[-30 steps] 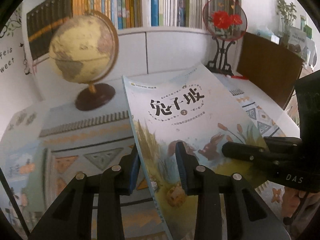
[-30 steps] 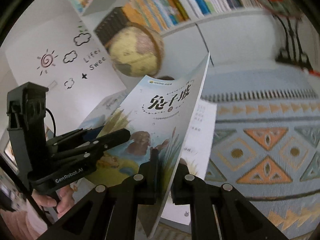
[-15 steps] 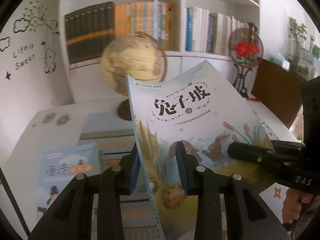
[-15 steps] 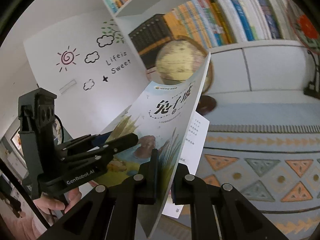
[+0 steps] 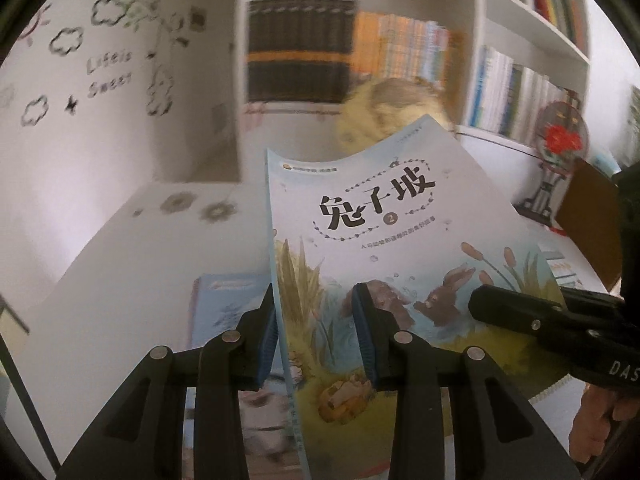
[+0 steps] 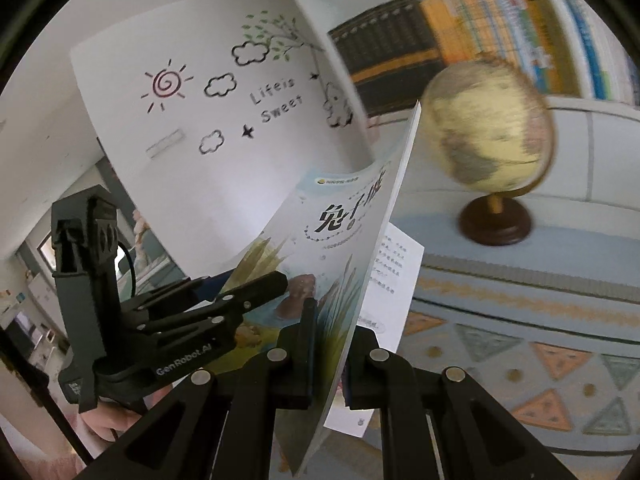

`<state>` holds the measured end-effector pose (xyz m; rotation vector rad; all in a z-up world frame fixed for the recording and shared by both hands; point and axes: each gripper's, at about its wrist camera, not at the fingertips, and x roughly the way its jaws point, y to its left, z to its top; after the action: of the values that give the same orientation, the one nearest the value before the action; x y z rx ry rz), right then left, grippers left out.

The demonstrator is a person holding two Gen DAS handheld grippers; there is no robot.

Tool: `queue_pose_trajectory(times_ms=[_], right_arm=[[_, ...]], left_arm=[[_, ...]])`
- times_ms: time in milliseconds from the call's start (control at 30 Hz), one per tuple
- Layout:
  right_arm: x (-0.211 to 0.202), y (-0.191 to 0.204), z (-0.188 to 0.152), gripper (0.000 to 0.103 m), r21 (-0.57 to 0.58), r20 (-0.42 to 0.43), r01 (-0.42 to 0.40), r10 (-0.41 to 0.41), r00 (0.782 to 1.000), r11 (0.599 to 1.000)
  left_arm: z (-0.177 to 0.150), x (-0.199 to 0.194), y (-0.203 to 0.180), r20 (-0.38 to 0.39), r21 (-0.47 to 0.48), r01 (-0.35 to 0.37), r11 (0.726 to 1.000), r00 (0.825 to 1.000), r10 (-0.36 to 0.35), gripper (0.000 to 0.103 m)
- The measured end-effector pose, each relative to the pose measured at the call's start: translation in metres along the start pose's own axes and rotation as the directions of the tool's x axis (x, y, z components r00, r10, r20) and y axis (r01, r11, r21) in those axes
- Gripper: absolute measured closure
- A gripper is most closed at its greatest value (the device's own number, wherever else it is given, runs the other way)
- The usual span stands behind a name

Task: Organize books

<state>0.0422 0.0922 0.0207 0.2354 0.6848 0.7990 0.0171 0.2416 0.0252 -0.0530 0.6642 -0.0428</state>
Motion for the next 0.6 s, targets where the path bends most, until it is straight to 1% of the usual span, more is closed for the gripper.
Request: queue_pose_trajectory(times_ms=[67, 200, 367, 533, 567, 600], right_arm=[[0.018, 0.010, -0.003, 0.094, 0.002, -0.031, -0.011, 0.011, 0.999, 1.000], [0.048, 0.014, -0.015, 0.094, 0.038, -0.099, -0.010, 0.014, 0.995, 0.999], [0.070, 0.008, -0.032, 0.093, 0.101, -0.180, 0.004, 0.015, 0.984, 0.995], [0.087, 0.011, -0.043, 0.093, 0.114, -0.215, 0.026, -0.001, 0.977, 0.993], [0.090, 0.012, -0.044, 0.093, 0.113, -0.220, 0.034, -0.008, 0.975, 0.993], [0.092, 0.013, -0.044, 0.093, 0.111, -0.226, 0.041, -0.015, 0.974, 0.993]], left_arm=[[-0.007, 0.004, 0.021, -0.024, -0.037, -0.005, 0.999, 1.000, 0.004, 0.072], [-0.022, 0.016, 0.045, -0.079, -0.071, -0.009, 0.997, 0.997, 0.004, 0.072], [-0.036, 0.025, 0.055, -0.123, -0.075, -0.013, 0.997, 0.992, 0.004, 0.072], [-0.047, 0.029, 0.066, -0.139, -0.116, -0.034, 0.993, 0.990, 0.018, 0.072], [-0.049, 0.029, 0.069, -0.142, -0.125, -0.033, 0.992, 0.990, 0.015, 0.070], [-0.051, 0.029, 0.072, -0.147, -0.127, -0.034, 0.991, 0.989, 0.015, 0.070]])
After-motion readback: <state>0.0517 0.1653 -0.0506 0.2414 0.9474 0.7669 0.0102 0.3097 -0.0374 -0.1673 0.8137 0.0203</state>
